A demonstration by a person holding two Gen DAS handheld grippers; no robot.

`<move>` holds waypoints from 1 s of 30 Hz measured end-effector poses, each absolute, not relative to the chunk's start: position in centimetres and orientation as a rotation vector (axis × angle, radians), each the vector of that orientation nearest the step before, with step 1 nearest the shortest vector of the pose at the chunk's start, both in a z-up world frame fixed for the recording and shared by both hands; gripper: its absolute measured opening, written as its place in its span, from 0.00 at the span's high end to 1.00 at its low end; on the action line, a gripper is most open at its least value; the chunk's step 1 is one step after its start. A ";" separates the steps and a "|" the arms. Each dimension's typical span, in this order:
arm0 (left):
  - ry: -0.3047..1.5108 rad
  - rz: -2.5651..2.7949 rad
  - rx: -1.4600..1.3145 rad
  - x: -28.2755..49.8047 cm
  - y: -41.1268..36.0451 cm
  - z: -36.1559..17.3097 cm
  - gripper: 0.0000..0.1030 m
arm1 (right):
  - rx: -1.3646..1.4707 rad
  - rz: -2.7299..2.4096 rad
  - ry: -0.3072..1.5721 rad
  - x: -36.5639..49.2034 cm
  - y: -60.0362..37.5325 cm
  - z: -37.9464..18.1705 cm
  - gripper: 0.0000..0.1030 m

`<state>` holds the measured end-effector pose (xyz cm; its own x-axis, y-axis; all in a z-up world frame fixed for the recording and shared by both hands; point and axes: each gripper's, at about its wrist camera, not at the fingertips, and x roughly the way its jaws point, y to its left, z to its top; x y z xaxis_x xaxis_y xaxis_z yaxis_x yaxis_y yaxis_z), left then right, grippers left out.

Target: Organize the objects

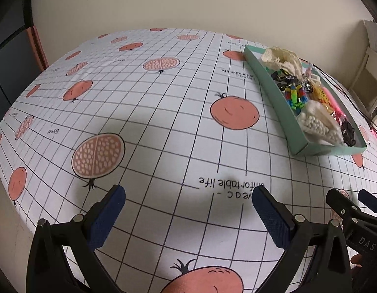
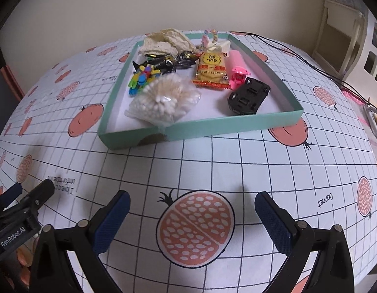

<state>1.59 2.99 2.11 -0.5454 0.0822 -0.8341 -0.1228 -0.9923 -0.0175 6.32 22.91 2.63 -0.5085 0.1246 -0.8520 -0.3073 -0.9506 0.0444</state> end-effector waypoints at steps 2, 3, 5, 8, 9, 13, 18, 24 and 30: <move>0.066 2.663 -1.444 1.6 2.8 1.8 0.00 | -1.407 2.507 0.278 6.3 23.0 2.3 0.00; 0.066 2.665 -1.448 1.6 2.8 1.6 0.00 | -1.408 2.507 0.277 6.2 23.0 2.3 0.00; 0.064 2.657 -1.460 1.5 2.7 1.2 0.00 | -1.410 2.504 0.271 6.3 23.1 2.1 0.00; 0.074 2.657 -1.454 1.5 2.7 1.1 0.00 | -1.417 2.498 0.270 6.2 23.2 1.9 0.00; 0.077 2.657 -1.451 1.6 2.8 1.1 0.00 | -1.417 2.496 0.265 6.1 23.2 1.8 0.00; 0.077 2.658 -1.458 1.6 2.8 0.9 0.00 | -1.416 2.500 0.239 6.1 23.0 1.8 0.00; 0.081 2.673 -1.451 1.6 2.7 0.8 0.00 | -1.412 2.503 0.232 6.1 22.9 1.7 0.00; 0.095 2.686 -1.436 1.6 2.9 0.7 0.00 | -1.402 2.506 0.229 6.4 22.8 1.6 0.00; 0.088 2.697 -1.433 1.6 3.0 0.7 0.00 | -1.392 2.510 0.227 6.5 22.8 1.7 0.00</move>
<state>1.63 2.95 0.67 -0.5573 0.0493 -0.8288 -0.1031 -0.9946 0.0101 6.48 22.76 1.66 -0.5064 0.1514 -0.8489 -0.3012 -0.9535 0.0096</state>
